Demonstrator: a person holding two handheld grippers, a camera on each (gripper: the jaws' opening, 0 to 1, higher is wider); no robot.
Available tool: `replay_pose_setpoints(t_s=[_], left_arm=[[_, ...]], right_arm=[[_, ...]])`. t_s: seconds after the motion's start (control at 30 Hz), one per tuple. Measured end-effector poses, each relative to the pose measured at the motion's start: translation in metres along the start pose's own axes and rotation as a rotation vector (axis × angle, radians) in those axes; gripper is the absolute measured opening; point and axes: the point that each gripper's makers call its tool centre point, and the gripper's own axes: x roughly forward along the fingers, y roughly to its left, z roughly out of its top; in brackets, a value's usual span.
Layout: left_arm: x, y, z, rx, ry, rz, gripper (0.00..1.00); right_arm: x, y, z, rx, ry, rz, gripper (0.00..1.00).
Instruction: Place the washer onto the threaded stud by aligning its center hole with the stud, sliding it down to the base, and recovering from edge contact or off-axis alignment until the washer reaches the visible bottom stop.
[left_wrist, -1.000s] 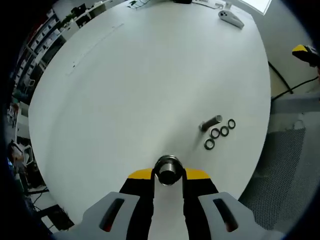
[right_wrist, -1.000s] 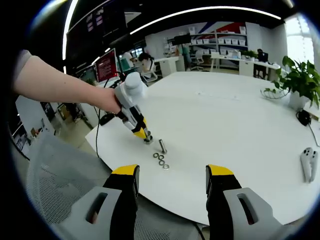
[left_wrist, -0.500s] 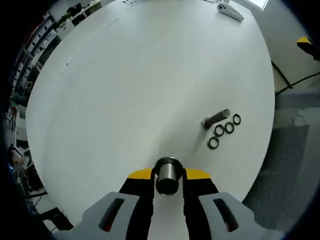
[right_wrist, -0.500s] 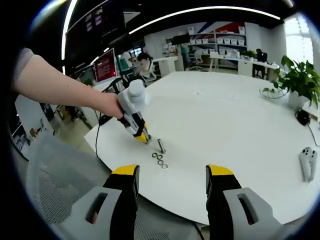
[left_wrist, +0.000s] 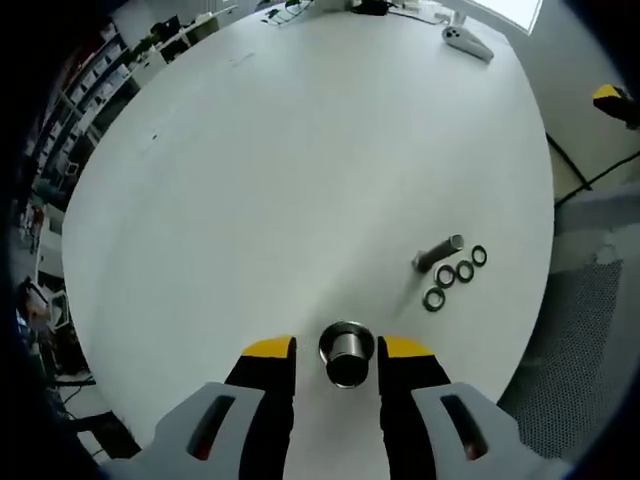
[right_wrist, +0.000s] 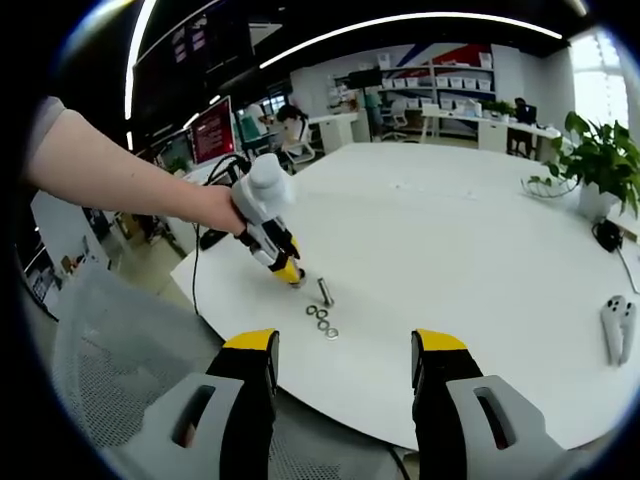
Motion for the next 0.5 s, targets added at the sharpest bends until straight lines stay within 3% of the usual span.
replay_pose_setpoints(t_s=[0.2, 0.5], left_arm=[[-0.012, 0.0, -0.005, -0.059, -0.047, 0.012, 0.29], [-0.023, -0.005, -0.026, -0.13, -0.062, 0.032, 0.28]], right_arm=[[0.0, 0.003, 0.0, -0.001, -0.003, 0.014, 0.55], [0.001, 0.005, -0.001, -0.005, 0.003, 0.024, 0.55]])
